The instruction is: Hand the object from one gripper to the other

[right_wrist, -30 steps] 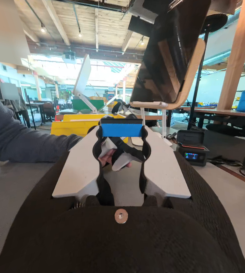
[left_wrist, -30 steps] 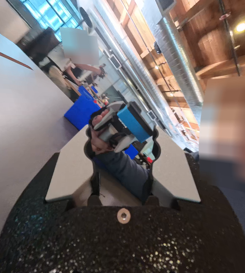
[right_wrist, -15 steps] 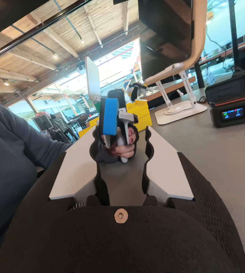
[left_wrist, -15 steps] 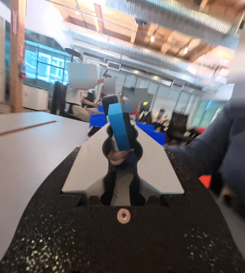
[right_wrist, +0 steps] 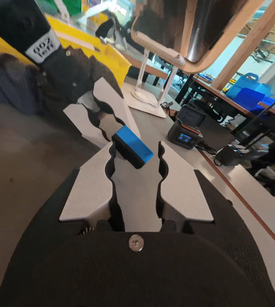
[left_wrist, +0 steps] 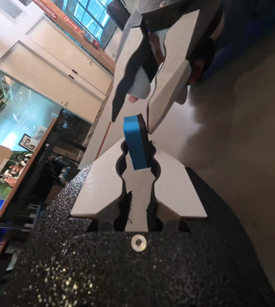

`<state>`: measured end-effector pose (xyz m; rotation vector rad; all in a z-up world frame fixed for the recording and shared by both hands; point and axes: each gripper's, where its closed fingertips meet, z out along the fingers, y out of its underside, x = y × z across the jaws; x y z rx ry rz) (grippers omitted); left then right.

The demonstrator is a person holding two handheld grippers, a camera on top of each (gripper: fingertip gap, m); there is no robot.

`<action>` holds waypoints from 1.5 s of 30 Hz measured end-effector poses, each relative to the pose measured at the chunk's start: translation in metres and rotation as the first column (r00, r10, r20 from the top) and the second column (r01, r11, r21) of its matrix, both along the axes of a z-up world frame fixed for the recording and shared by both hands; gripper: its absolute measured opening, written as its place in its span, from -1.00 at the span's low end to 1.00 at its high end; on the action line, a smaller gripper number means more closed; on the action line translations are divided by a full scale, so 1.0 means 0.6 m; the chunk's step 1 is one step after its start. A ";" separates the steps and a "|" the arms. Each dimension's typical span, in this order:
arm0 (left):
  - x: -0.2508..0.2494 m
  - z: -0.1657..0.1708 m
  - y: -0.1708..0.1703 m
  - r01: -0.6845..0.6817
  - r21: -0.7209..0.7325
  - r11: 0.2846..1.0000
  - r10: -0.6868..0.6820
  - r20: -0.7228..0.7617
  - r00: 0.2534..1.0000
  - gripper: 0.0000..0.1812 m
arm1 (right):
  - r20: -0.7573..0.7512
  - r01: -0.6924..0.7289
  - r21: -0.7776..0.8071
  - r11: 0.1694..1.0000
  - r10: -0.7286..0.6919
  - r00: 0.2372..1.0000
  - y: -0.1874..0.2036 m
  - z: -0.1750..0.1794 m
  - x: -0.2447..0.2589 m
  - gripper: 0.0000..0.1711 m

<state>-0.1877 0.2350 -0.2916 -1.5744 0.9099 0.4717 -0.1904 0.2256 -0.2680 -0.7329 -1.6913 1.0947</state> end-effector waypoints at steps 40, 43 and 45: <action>0.031 0.068 -0.040 0.421 -0.060 0.905 -0.173 0.852 0.494 -0.56 | -0.043 -0.269 -0.568 0.778 0.298 0.954 -0.026 0.057 0.029 -0.39; 0.051 0.060 -0.049 0.510 -0.103 0.854 -0.168 0.873 0.458 -0.56 | -0.037 -0.277 -0.560 0.781 0.311 0.950 -0.031 0.055 0.030 -0.51; 0.066 0.051 -0.055 0.550 -0.142 0.823 -0.168 0.864 0.475 -0.59 | -0.035 -0.293 -0.562 0.774 0.331 0.943 -0.036 0.055 0.033 -0.51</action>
